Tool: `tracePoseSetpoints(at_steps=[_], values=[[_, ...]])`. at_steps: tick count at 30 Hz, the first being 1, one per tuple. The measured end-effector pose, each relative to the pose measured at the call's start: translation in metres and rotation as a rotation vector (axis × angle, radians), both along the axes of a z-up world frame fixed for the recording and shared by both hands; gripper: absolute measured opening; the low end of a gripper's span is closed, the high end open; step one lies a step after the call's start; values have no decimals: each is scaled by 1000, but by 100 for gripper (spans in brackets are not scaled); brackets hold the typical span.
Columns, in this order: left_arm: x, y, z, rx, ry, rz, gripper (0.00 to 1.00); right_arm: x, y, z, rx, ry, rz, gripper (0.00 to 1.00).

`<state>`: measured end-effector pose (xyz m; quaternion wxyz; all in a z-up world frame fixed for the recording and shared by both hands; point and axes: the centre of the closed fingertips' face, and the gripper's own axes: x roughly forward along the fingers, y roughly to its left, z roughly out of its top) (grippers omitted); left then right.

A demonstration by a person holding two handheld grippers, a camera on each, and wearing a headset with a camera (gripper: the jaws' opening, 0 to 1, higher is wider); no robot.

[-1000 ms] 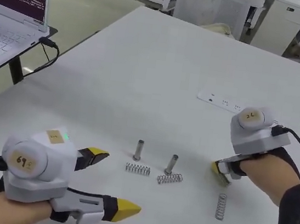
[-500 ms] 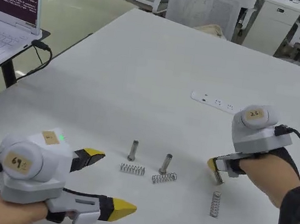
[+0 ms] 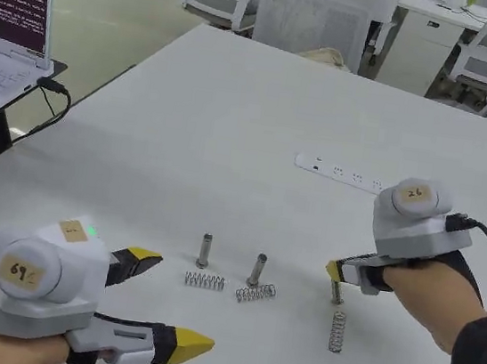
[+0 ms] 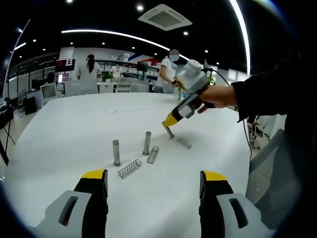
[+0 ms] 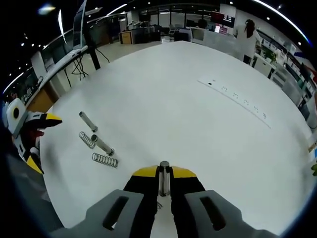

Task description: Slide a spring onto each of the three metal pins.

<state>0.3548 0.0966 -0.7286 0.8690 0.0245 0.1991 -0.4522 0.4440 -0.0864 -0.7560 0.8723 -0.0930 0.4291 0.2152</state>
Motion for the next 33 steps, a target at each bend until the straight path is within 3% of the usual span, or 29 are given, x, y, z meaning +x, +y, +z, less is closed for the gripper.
tracePoseSetpoints(at_steps=[14, 33], values=[[-4, -1, 2, 10, -4, -7, 72, -14, 9, 2, 29, -27, 26, 6], [-6, -5, 3, 18, -11, -26, 72, -33, 5, 5, 43, -43, 18, 6]])
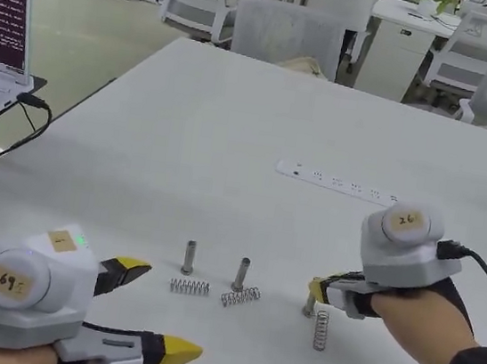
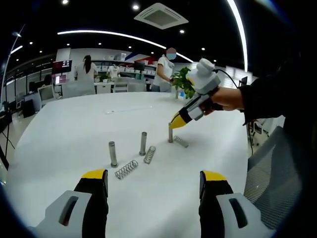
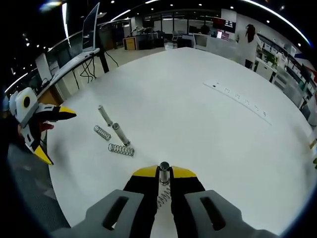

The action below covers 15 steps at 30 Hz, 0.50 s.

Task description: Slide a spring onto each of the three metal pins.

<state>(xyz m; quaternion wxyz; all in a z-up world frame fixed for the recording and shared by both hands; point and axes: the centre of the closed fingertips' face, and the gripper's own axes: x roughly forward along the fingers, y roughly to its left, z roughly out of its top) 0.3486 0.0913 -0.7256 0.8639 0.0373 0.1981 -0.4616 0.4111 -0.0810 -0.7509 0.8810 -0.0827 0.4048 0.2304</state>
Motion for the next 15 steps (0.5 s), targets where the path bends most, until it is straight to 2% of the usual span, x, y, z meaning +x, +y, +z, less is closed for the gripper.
tracePoseSetpoints(at_steps=[15], values=[[-2, -3, 1, 4, -2, -14, 72, -12, -4, 1, -25, 9, 9, 5]])
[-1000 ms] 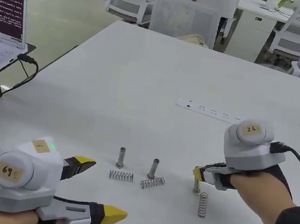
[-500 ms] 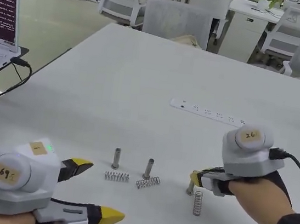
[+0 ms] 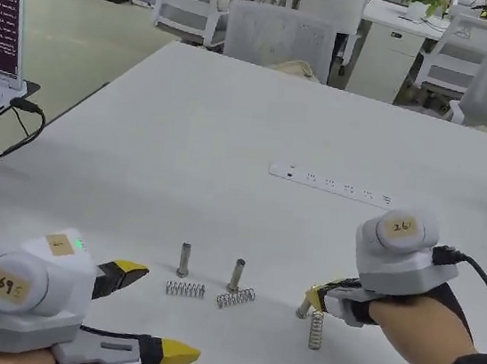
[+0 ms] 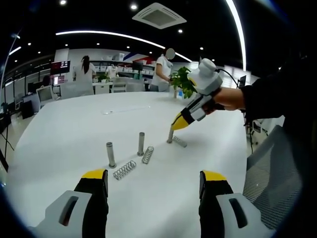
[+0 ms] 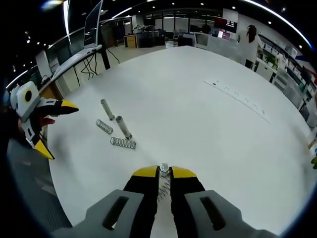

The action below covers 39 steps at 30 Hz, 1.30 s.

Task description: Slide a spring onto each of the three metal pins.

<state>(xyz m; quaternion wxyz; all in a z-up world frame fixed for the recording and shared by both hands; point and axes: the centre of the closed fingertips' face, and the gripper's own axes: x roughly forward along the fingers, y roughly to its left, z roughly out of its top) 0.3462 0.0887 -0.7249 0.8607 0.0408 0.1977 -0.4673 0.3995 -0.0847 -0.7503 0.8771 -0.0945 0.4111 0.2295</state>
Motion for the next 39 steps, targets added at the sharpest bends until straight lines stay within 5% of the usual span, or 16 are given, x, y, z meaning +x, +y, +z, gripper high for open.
tracePoseSetpoints(at_steps=[39], values=[[-2, -4, -1, -2, 4, -14, 72, -6, -1, 7, -13, -30, 27, 10]])
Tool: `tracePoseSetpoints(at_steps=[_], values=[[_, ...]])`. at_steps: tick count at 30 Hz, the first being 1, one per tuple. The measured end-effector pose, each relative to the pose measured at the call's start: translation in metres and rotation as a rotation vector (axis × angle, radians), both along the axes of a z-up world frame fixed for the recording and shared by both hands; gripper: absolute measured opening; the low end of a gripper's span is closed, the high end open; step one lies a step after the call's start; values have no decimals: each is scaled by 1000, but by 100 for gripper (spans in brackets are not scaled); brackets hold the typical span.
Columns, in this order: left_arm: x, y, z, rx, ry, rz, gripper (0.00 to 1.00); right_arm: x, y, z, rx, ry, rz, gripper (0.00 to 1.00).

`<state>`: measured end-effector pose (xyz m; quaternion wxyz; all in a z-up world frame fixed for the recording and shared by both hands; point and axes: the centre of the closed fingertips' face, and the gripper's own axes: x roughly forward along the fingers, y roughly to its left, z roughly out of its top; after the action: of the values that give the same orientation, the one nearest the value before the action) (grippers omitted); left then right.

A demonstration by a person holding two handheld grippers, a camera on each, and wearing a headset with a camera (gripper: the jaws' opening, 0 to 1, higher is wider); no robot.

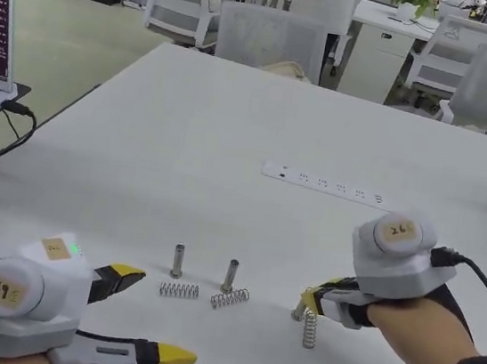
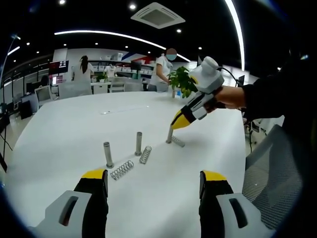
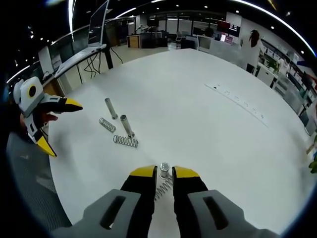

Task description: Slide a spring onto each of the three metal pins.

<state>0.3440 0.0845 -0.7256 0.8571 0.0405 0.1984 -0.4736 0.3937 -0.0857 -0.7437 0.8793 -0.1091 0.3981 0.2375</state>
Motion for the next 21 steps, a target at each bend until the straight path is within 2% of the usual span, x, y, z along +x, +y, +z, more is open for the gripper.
tracePoseSetpoints(at_steps=[3, 11, 21], values=[[0, 0, 0, 1, 1, -1, 72, 0, -1, 2, 9, -13, -10, 12], [-1, -1, 0, 1, 1, -5, 72, -5, -9, -1, 6, -11, -33, 13], [-2, -1, -1, 2, 2, -8, 72, -19, -16, -23, 0, 37, -69, 15]])
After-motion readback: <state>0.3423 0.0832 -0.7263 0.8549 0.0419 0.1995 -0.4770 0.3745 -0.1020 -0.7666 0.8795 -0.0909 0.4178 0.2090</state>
